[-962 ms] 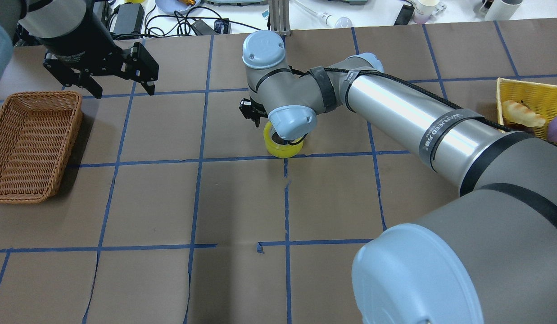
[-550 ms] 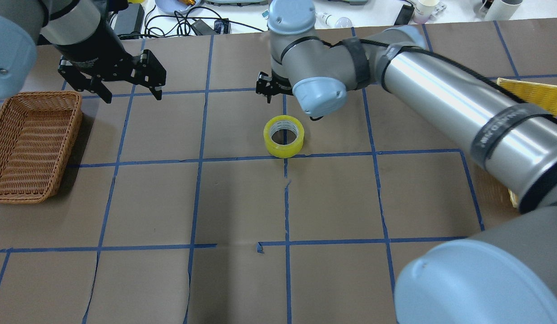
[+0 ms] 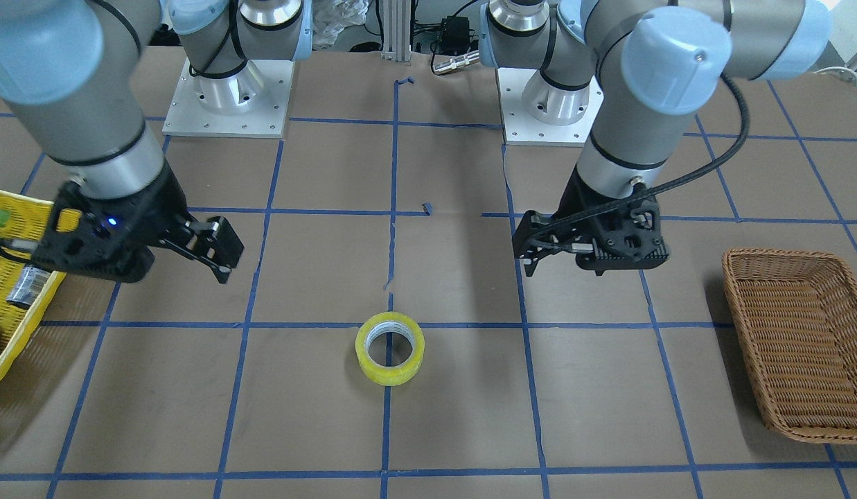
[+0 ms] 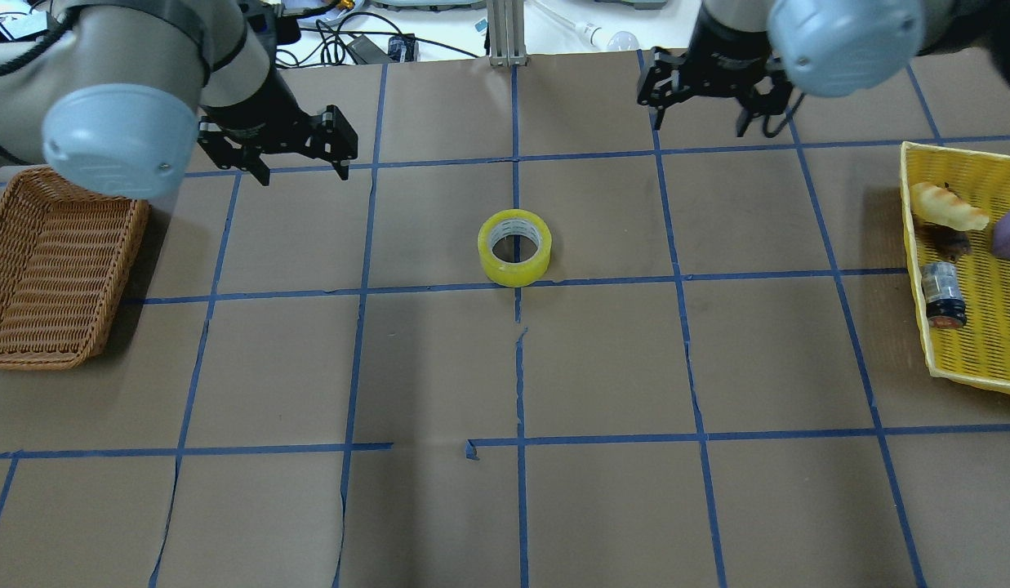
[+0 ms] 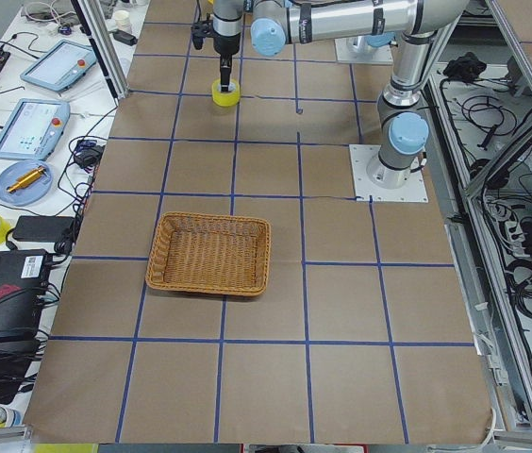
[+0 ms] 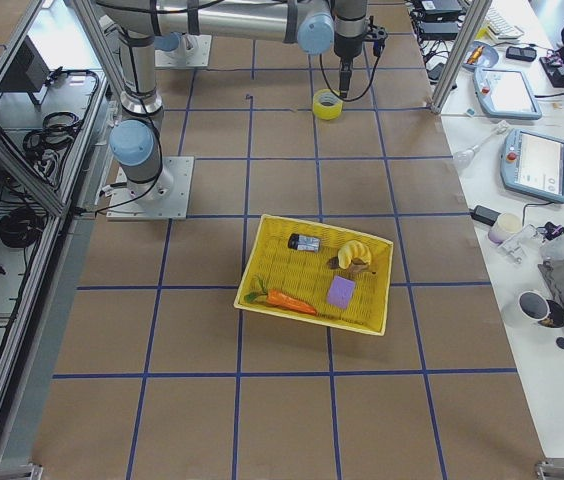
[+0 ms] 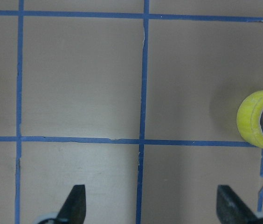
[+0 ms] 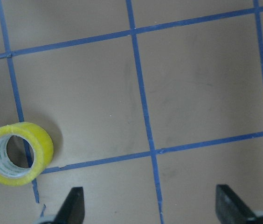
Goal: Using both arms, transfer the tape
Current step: 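Grasp the tape roll with the left gripper while the right gripper withdraws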
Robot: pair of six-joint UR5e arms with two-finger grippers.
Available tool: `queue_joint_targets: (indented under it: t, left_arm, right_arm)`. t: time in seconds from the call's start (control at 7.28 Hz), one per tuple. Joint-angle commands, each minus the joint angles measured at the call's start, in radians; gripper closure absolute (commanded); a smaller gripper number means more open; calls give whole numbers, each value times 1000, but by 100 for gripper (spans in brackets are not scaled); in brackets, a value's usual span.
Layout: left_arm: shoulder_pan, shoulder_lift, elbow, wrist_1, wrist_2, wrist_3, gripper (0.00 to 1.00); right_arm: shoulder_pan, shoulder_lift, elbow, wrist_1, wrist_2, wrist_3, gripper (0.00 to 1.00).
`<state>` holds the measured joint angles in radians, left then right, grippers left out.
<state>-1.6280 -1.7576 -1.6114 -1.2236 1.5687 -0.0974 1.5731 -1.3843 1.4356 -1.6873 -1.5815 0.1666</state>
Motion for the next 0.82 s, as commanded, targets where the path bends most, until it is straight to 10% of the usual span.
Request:
queue_joint_targets:
  t: [0.0,0.41,0.69]
  left_arm:
    - [-126,-162,-5,178,-1,-137,1]
    - [-234,-345,-8,392,-22,-266,3]
    - [-254,-368,-18,398,-24,-260,21]
  right_arm:
    - [-28,-81,34,147,-5,-27,0]
    - [-28,-96,48,135,99,-33,0]
    - [-28,-96,46,129,107,-35,0]
